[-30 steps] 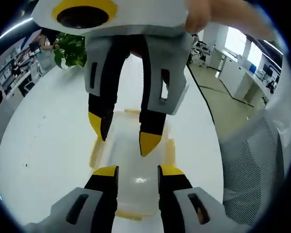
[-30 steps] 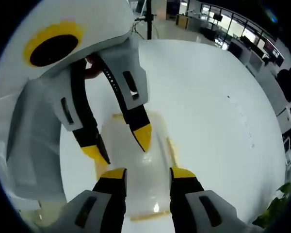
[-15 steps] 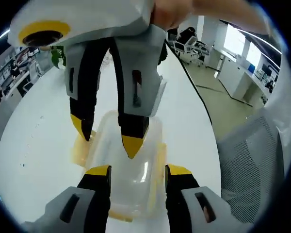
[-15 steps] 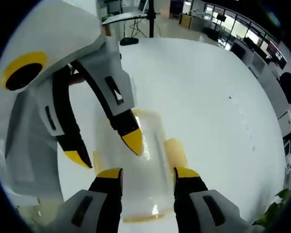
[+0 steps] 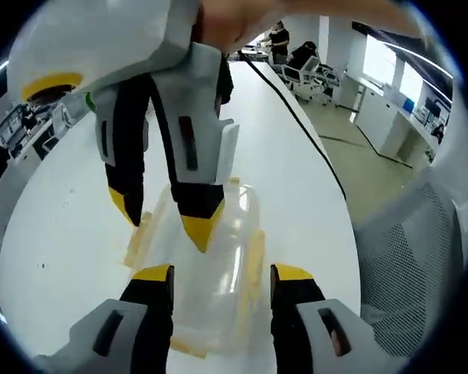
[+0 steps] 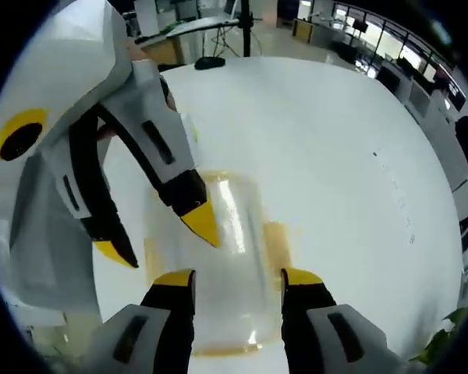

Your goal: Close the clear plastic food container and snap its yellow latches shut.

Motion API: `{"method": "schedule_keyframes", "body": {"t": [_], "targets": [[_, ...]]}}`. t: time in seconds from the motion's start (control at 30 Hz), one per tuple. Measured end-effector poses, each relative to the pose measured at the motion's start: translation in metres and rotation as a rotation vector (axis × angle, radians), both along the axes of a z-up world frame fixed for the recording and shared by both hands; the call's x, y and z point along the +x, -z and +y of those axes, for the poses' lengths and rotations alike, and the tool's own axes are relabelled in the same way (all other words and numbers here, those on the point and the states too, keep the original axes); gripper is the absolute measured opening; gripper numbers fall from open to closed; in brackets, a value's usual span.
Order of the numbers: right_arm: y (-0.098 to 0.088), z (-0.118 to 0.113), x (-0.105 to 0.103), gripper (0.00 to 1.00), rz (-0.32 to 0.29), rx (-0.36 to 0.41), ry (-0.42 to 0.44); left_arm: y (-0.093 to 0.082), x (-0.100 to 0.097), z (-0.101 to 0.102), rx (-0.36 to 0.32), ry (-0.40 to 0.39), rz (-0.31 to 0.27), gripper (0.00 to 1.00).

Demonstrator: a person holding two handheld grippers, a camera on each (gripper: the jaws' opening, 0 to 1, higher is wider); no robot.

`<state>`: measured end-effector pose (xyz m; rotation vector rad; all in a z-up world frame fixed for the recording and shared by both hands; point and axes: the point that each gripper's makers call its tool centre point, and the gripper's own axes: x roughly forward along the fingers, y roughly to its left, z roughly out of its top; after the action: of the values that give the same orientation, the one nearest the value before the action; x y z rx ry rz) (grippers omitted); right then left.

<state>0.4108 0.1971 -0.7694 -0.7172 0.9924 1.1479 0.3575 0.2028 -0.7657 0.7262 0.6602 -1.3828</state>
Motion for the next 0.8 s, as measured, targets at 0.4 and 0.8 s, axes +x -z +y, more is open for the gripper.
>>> {"method": "schedule_keyframes", "body": {"t": [0.4,0.8], "targets": [[0.0043,0.0032,0.0018,0.44,0.087,-0.004,-0.055,0.0066,-0.0002,-0.0004,0.035,0.002,-0.142,0.5],[0.0086,0.0062,-0.0005,0.45,0.16,0.004,-0.087,0.0106,0.0012,-0.0029,0.072,-0.038,-0.207,0.48]]}}
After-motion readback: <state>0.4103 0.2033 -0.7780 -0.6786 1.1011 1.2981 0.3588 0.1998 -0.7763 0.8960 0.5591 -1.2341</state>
